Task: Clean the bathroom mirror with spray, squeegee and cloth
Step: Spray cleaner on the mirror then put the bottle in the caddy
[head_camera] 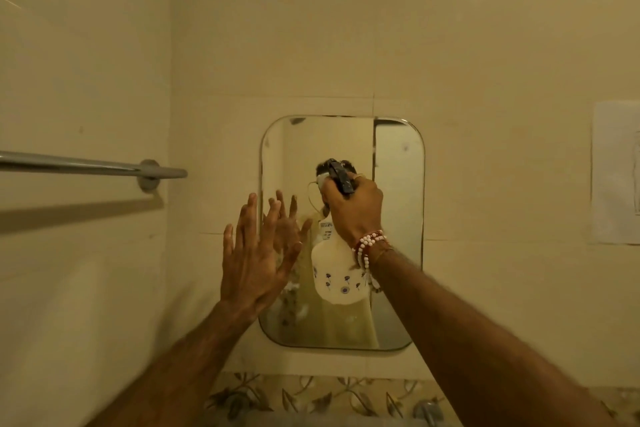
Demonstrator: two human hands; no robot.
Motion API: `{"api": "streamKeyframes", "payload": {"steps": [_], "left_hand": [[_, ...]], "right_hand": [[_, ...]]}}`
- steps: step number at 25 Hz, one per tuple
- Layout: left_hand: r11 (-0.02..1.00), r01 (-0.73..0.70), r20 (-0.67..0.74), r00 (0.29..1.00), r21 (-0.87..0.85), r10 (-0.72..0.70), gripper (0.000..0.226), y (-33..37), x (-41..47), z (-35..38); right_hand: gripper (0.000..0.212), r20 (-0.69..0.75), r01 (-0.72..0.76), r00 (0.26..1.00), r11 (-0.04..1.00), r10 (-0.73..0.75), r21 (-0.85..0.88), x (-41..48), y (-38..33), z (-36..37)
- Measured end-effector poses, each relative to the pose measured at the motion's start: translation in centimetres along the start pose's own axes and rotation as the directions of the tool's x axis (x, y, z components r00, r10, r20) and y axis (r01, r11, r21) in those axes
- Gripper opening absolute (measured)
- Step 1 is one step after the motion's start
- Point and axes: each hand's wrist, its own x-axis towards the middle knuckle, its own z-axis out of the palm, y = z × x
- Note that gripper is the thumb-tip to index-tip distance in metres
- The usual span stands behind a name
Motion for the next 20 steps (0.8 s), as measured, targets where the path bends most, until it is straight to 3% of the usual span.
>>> {"api": "streamKeyframes", "payload": {"steps": [4, 9, 13, 16, 20], "left_hand": [[1.0, 0.002, 0.007, 1.0, 0.014, -0.002, 0.088, -1.3, 0.1, -1.0], [1.0, -0.004, 0.001, 1.0, 0.004, 0.004, 0.085, -2.1, 0.4, -1.7], [1.0, -0.017, -0.005, 1.0, -0.026, 0.017, 0.086, -1.2, 0.6, -0.8], [0.998, -0.03, 0.001, 1.0, -0.057, 0.03, 0.084, -0.1, 0.3, 0.3], [0.996, -0.054, -0.005, 0.999, -0.07, 0.053, 0.082, 0.5, 0.2, 0.7]], "right_hand": [[0.028, 0.006, -0.059, 0.998, 0.996, 0.059, -0.064, 0.3, -0.6, 1.5], [0.018, -0.09, -0.085, 0.993, 0.99, 0.076, -0.11, 0.9, 0.5, 0.4], [0.014, -0.259, -0.105, 0.963, 0.99, 0.079, -0.09, 2.0, 1.6, -3.2], [0.027, -0.353, -0.129, 0.933, 0.98, 0.069, -0.149, 2.7, 2.3, -5.9], [0.03, -0.31, -0.149, 0.948, 0.966, 0.078, -0.212, 2.6, 3.3, -6.6]]}}
